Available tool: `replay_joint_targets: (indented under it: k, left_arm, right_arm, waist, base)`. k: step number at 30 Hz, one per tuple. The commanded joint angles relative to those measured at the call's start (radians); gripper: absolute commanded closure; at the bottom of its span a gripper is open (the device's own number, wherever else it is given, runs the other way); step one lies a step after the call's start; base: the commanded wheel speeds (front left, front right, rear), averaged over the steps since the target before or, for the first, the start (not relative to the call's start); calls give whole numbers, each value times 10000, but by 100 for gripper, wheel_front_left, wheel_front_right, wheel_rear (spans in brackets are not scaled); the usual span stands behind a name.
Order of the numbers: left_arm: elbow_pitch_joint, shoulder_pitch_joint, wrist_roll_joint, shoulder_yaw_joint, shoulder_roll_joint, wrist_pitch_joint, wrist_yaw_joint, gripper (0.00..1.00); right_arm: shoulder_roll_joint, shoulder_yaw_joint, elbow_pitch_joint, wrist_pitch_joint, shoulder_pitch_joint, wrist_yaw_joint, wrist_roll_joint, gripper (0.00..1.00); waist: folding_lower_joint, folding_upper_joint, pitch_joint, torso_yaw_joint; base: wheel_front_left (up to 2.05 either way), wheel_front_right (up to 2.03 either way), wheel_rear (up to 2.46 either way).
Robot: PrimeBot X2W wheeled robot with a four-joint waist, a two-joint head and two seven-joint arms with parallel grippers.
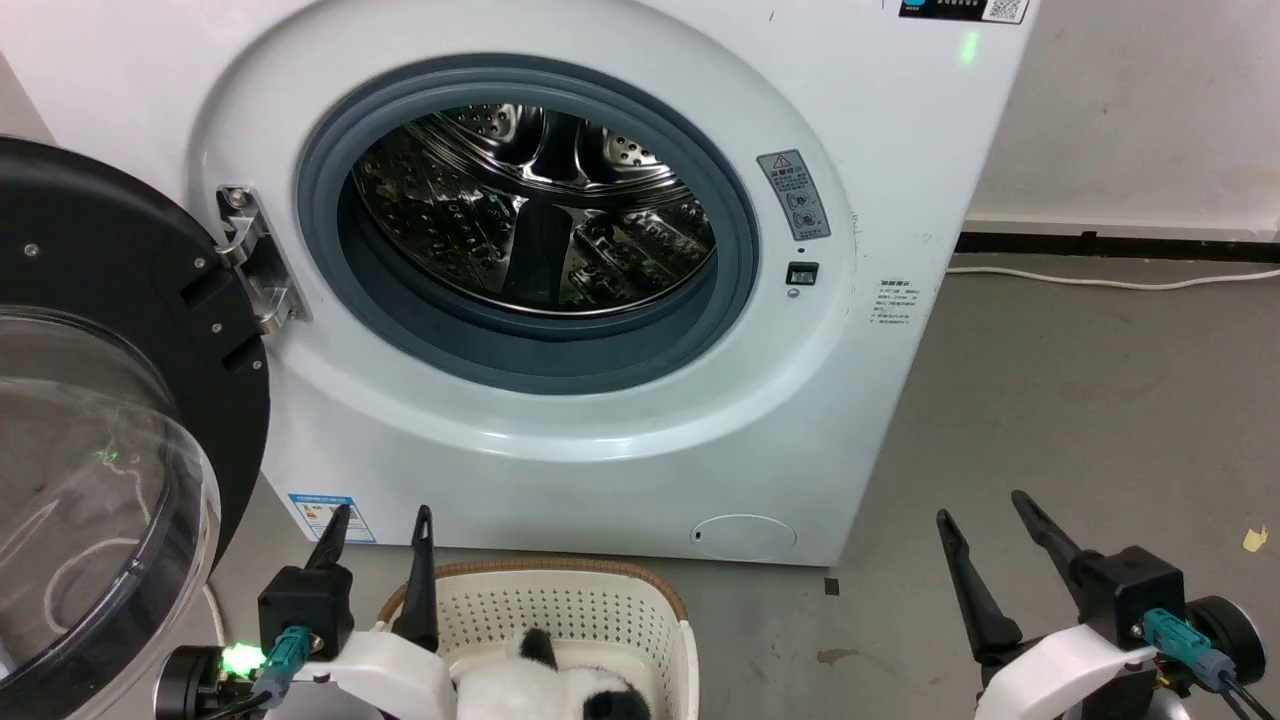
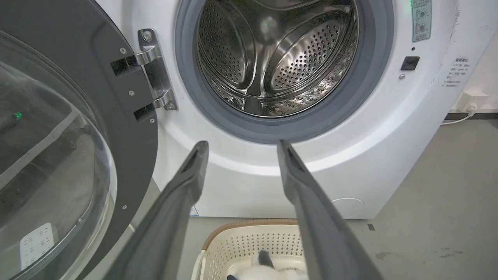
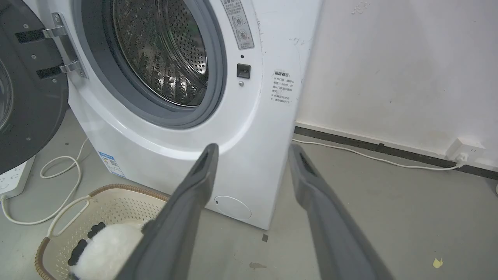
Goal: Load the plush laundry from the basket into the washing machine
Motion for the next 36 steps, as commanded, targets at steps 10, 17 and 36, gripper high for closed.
replay_joint_targets:
  k: [10,17,36]
  left_arm:
    - [162,71,-199,-142,0,-235,49,0]
    - [514,-119,-272,-222,2,-382,48,0]
    - [2631,-1289,-647,-308,544,-271,-207,0]
  right_arm:
    - [1,-97,11,-234,29,-1,204,0]
    - [1,-90,-59,-380,-101,-1,275,0]
    - [2,216,-264,-775,-666,-3,866,0]
  waist:
    - [0,0,44,-64]
    - [0,0,489,-205]
    - [0,0,2093,-930]
  base:
    - [0,0,0]
    - [0,0,0]
    - [0,0,0]
